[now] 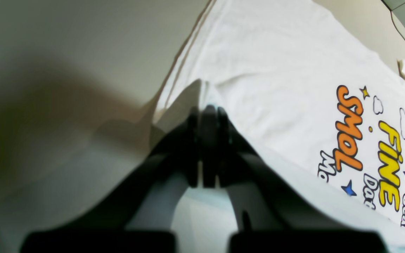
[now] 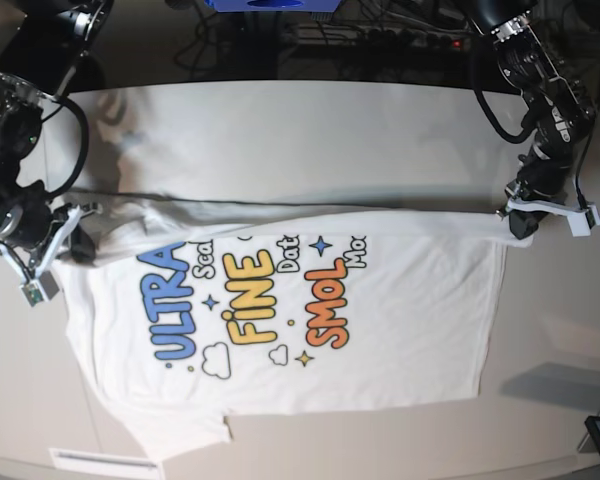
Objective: Fold the T-shirt properly
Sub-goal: 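Pull both shoulder edges toward the robot, stretching the shirt flat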
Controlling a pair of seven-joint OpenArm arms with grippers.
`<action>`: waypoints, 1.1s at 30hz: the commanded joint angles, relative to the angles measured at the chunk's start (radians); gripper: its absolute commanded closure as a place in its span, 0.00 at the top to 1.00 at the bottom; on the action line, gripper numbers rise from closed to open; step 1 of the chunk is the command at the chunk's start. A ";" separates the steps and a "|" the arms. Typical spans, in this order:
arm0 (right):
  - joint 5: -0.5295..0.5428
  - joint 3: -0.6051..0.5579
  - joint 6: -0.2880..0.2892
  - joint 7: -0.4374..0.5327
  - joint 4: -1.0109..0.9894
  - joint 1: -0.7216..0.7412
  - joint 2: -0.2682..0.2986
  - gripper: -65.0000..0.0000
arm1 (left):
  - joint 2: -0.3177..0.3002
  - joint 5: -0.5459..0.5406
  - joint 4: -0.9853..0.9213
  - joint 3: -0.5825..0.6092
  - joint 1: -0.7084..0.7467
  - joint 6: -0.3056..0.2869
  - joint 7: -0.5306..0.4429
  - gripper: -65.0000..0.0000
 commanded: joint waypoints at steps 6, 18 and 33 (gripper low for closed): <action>0.017 0.001 0.006 0.022 -0.059 0.071 0.024 0.01 | -0.022 -0.007 -0.059 -0.005 -0.054 -0.006 -0.025 0.00; 0.017 -0.172 0.006 0.107 -0.209 0.141 0.051 0.01 | -0.068 -0.006 -0.192 -0.002 -0.163 -0.006 -0.026 0.00; 0.017 -0.180 0.006 0.180 -0.373 0.220 0.051 0.27 | -0.082 0.143 -0.376 0.001 -0.343 -0.006 -0.025 0.02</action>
